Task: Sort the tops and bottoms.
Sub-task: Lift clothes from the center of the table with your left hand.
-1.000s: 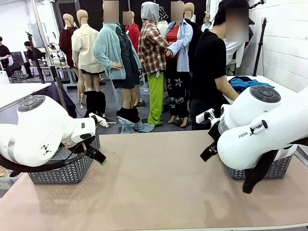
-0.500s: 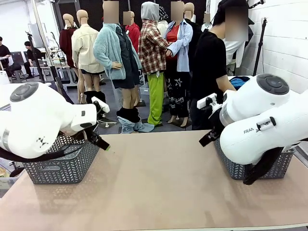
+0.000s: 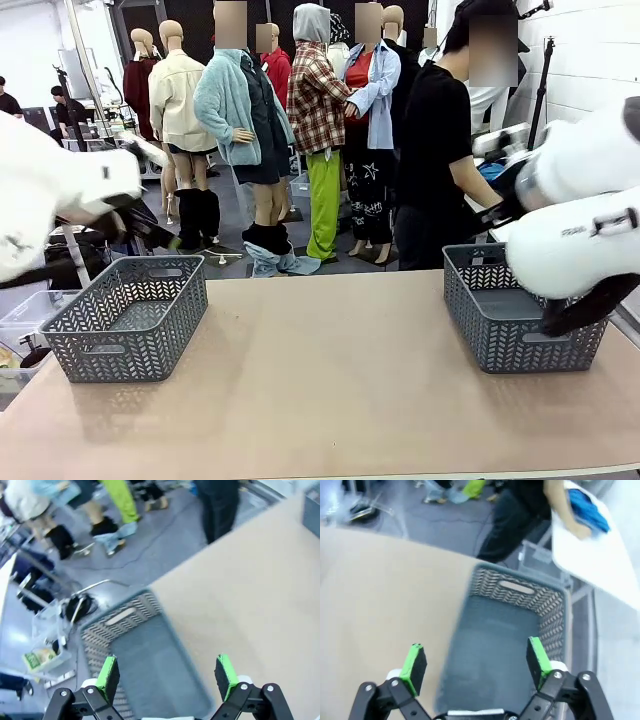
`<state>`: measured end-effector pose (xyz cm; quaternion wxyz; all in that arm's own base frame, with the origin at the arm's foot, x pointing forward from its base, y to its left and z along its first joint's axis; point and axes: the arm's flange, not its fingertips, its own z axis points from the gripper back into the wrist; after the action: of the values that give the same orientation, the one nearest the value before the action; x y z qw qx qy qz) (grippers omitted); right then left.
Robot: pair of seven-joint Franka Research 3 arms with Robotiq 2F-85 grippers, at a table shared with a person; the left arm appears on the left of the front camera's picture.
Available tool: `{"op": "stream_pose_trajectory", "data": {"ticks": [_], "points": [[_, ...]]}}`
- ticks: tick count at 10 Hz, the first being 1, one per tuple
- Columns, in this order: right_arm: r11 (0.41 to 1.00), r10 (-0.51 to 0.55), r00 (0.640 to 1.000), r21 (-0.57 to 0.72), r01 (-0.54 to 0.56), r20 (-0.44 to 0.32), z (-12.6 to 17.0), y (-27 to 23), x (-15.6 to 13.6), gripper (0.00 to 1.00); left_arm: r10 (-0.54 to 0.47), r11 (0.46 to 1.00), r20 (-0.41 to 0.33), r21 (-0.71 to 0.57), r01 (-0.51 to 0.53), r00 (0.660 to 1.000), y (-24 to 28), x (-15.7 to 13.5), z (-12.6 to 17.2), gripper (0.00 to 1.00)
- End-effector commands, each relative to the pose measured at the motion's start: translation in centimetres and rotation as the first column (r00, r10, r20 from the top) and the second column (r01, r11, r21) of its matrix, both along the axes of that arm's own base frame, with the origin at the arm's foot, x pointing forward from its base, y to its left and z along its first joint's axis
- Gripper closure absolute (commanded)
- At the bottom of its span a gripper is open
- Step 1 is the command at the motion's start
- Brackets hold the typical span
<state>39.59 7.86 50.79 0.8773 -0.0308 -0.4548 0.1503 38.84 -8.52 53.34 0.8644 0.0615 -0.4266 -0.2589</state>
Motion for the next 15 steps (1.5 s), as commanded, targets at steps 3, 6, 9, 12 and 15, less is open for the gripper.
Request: {"op": "stream_pose_trajectory", "data": {"ticks": [3, 6, 9, 12, 15], "points": [[0.903, -0.397, 0.918, 0.186, 0.386, 0.02, -1.4, -10.6, -3.0, 0.0, 0.346, 0.934, -0.007, -0.096, -0.345, 0.938, 11.4, -1.2, 3.5, 0.0], [0.752, -0.584, 0.807, 0.313, 0.58, -0.092, -5.0, -19.6, -3.5, 0.0, 0.487, 0.851, -0.163, -0.134, -0.508, 0.858, 17.9, -1.6, 2.2, 0.0], [0.596, -0.703, 0.689, 0.383, 0.705, -0.175, -9.8, -24.7, -5.5, 0.0, 0.536, 0.794, -0.308, -0.132, -0.593, 0.786, 23.2, -2.3, -1.0, 0.0], [0.58, -0.69, 0.693, 0.415, 0.701, -0.206, -12.0, -24.8, -6.3, 0.0, 0.532, 0.772, -0.422, -0.114, -0.625, 0.734, 24.9, -1.9, -4.2, 0.0], [0.587, -0.708, 0.672, 0.349, 0.73, -0.215, -8.6, -28.2, -1.2, 0.0, 0.535, 0.792, -0.362, -0.101, -0.603, 0.763, 24.3, -2.7, -3.6, 0.0]]}}
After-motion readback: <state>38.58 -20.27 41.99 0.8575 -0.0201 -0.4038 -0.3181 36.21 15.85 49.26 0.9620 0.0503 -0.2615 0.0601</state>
